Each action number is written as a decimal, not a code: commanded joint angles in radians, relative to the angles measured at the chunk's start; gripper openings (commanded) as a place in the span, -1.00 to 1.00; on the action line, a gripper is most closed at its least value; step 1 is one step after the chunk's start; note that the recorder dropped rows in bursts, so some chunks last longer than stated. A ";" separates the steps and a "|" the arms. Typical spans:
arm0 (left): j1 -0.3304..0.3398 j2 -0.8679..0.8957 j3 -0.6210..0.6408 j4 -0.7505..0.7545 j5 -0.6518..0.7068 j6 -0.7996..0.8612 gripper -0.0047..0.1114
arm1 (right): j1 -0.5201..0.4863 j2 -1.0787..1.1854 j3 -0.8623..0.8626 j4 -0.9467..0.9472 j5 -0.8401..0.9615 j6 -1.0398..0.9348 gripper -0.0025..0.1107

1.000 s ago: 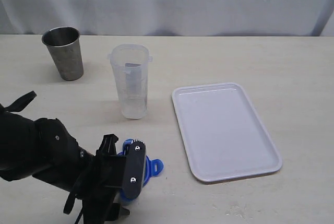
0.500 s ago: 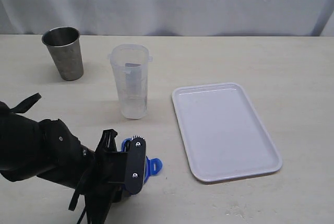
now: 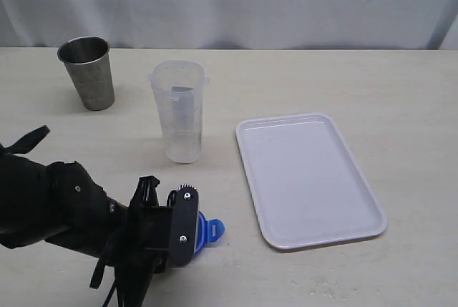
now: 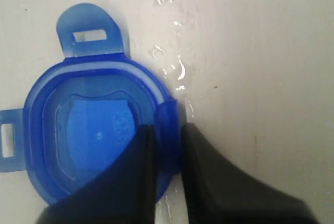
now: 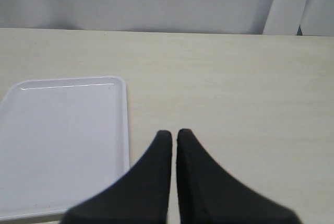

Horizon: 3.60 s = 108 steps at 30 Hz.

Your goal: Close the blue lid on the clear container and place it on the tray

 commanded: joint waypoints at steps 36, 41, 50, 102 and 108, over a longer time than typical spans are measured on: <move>-0.001 -0.463 -0.252 -0.094 0.112 -0.156 -0.92 | -0.003 -0.004 0.002 -0.007 0.000 0.004 -0.89; -0.001 -0.463 -0.278 -0.138 0.144 -0.152 -0.92 | -0.003 -0.004 0.002 -0.007 0.000 0.004 -0.89; 0.088 -0.452 -0.311 -0.339 0.261 -0.114 -0.92 | -0.003 -0.004 0.002 -0.007 0.000 0.004 -0.89; 0.521 0.121 -0.706 -0.686 1.050 -0.797 -0.92 | -0.003 -0.004 0.002 -0.251 -0.199 -0.070 -0.89; 0.521 0.121 -0.706 -0.686 1.050 -0.797 -0.92 | -0.003 -0.004 0.002 -0.188 -0.710 -0.012 -0.89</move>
